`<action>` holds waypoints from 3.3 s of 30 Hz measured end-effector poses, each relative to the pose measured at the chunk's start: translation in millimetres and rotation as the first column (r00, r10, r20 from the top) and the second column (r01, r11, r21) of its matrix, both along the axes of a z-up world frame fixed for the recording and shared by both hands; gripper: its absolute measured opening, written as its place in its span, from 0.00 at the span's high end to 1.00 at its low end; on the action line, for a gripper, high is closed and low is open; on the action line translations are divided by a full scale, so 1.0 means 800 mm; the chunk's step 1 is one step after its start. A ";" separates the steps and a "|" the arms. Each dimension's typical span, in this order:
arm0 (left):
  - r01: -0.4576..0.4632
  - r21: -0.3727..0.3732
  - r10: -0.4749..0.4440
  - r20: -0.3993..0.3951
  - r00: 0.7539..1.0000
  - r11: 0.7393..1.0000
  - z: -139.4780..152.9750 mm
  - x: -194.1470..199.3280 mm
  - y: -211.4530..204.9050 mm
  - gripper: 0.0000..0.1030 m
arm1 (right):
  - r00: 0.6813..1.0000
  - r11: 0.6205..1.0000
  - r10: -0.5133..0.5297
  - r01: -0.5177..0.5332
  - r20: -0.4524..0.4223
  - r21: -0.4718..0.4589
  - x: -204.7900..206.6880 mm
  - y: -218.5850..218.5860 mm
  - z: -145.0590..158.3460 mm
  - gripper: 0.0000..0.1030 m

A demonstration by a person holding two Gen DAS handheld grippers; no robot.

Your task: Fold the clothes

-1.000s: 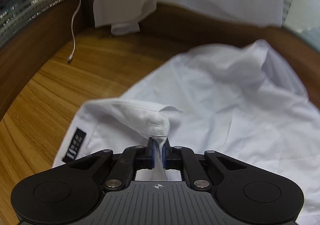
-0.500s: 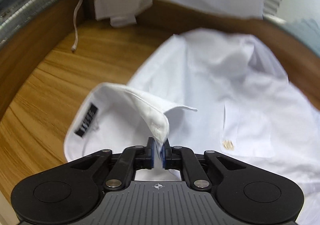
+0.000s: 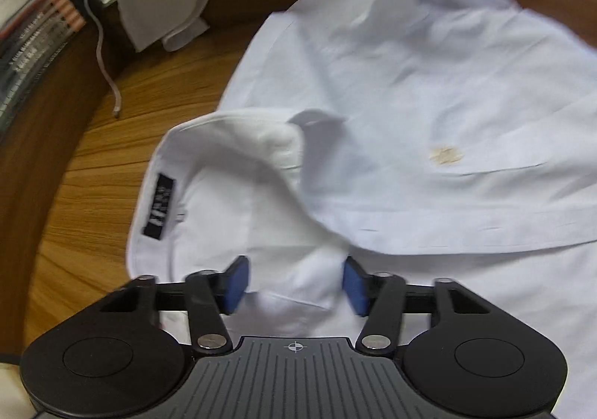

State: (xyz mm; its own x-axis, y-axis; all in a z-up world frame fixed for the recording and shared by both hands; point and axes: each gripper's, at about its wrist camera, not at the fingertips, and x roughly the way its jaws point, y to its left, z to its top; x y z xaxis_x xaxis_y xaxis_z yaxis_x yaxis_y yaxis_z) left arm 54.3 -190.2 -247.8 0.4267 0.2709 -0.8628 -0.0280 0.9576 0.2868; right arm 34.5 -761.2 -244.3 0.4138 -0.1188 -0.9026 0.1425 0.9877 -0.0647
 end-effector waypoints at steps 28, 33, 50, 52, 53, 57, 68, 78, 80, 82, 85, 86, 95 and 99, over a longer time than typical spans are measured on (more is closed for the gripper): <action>-0.226 -0.302 0.310 0.267 0.912 0.926 0.077 -0.026 0.029 0.27 | 0.993 0.987 0.073 -0.085 0.090 0.135 0.082 -0.004 0.041 0.77; -0.083 -0.243 0.138 0.222 0.965 0.967 0.047 -0.006 -0.014 0.28 | 0.987 0.977 0.125 -0.140 0.101 0.163 0.139 0.009 0.027 0.77; -0.086 -0.189 0.101 0.072 0.992 0.978 -0.025 0.019 -0.032 0.28 | 0.959 0.960 0.272 -0.276 0.080 0.041 0.250 0.032 -0.005 1.00; -0.108 -0.197 0.122 0.063 0.991 0.975 -0.029 0.021 -0.030 0.27 | 0.959 0.963 0.267 -0.268 0.091 0.005 0.254 0.029 0.000 1.00; -0.117 -0.201 0.132 0.063 0.989 0.973 -0.030 0.021 -0.028 0.25 | 0.960 0.964 0.264 -0.264 0.092 -0.006 0.256 0.027 0.000 1.00; -0.144 -0.210 0.160 0.063 0.985 0.967 -0.033 0.023 -0.022 0.20 | 0.960 0.962 0.273 -0.270 0.066 -0.043 0.266 0.030 -0.018 1.00; -0.001 -0.206 0.031 0.139 0.990 0.979 -0.001 0.019 -0.046 0.24 | 0.942 0.949 0.314 -0.310 0.121 -0.050 0.218 0.037 0.027 0.75; 0.300 -0.295 -0.254 0.184 0.950 0.907 0.016 0.023 -0.116 0.24 | 0.861 0.854 0.484 -0.503 0.156 0.129 0.103 0.125 0.054 0.75; 0.347 -0.302 -0.302 0.185 0.935 0.888 0.013 0.024 -0.133 0.25 | 0.853 0.839 0.498 -0.520 0.158 0.163 0.086 0.150 0.045 0.75; 0.385 -0.304 -0.345 0.179 0.921 0.871 0.006 0.025 -0.152 0.25 | 0.843 0.822 0.513 -0.537 0.160 0.191 0.077 0.184 0.034 0.75; 0.425 -0.306 -0.393 0.163 0.905 0.852 -0.006 0.026 -0.173 0.25 | 0.821 0.797 0.546 -0.571 0.169 0.199 0.060 0.227 0.022 0.75; 0.429 -0.311 -0.397 0.163 0.903 0.848 -0.010 0.026 -0.175 0.25 | 0.815 0.791 0.555 -0.580 0.168 0.197 0.055 0.240 0.020 0.75; 0.341 -0.313 -0.327 0.098 0.940 0.886 -0.033 0.034 -0.144 0.26 | 0.817 0.802 0.568 -0.577 0.102 0.154 0.046 0.261 -0.018 0.74; 0.260 -0.296 -0.245 0.090 0.965 0.919 -0.035 0.033 -0.107 0.26 | 0.851 0.844 0.520 -0.525 0.071 0.107 0.038 0.220 -0.023 0.73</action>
State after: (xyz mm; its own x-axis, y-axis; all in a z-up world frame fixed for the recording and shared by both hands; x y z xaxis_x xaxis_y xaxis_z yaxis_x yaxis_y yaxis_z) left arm 80.9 -276.1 -275.6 0.4913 -0.1226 -0.8623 0.2194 0.9755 -0.0137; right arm 65.3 -584.9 -262.5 0.4182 0.2308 -0.8785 -0.3972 0.9163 0.0516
